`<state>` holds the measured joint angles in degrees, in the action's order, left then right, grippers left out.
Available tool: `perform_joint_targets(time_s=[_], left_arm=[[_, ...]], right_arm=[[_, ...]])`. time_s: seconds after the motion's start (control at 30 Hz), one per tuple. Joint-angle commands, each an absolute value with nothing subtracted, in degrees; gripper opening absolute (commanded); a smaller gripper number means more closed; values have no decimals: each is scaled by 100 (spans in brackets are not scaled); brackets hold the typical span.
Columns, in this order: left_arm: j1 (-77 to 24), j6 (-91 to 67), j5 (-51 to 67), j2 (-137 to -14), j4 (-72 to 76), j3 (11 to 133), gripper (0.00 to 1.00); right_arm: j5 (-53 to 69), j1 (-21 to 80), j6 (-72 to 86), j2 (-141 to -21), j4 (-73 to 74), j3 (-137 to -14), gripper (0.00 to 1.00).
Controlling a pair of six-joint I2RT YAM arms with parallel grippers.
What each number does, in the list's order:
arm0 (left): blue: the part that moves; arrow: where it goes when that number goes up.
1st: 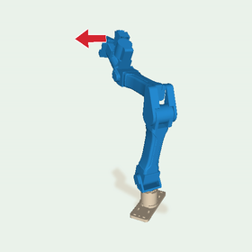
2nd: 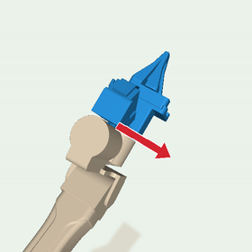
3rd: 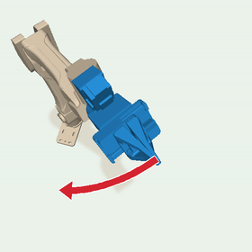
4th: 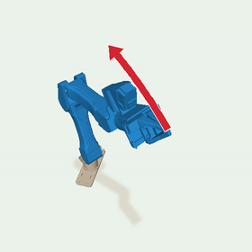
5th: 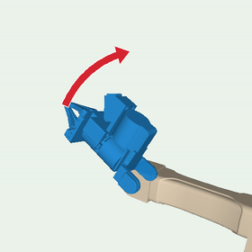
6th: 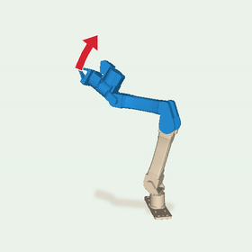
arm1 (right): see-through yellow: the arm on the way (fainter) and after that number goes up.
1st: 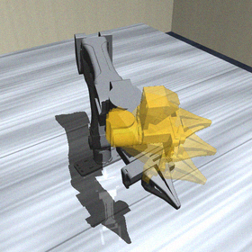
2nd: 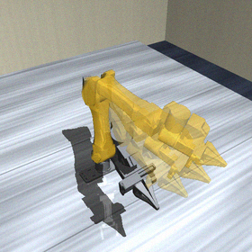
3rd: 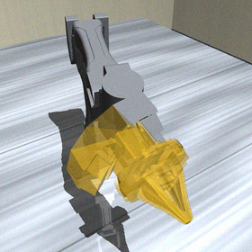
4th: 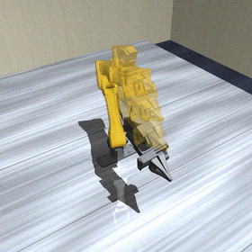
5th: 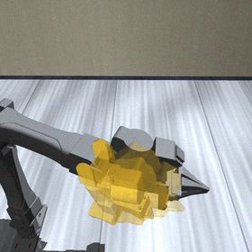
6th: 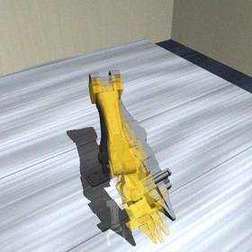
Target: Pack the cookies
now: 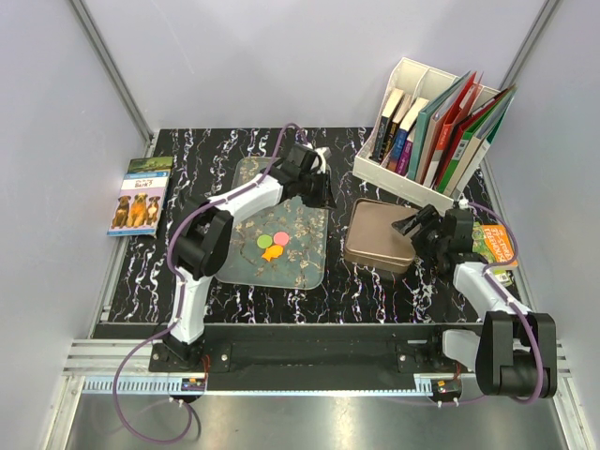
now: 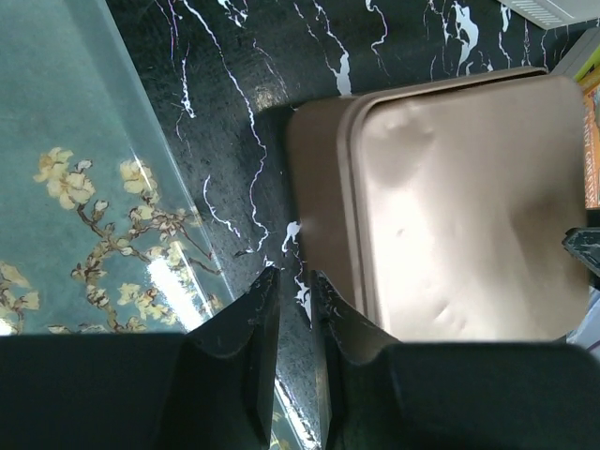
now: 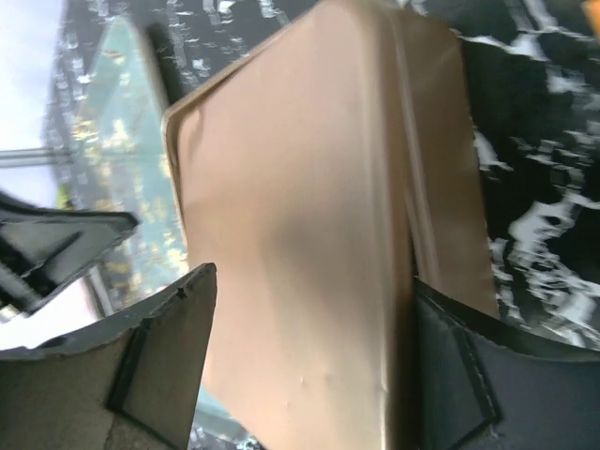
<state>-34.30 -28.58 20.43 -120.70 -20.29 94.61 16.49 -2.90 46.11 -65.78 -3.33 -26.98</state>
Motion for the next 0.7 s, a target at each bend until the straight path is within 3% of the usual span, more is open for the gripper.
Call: perform_joint_targets(time_s=[0.0,0.5,0.67], left_arm=[[-3472,-2918,2030,-11883,-1740,9413,22],[-3647,-3085,2258,-11830,-1338,9264,23],[-3849,-2936,2268,-11716,-1134,9430,26]], right_arm=[[888,-325,4271,-6487,545,-2637,82],[140,-316,3815,-6354,1231,-3050,85],[456,-316,3762,-6626,1081,-3041,74]])
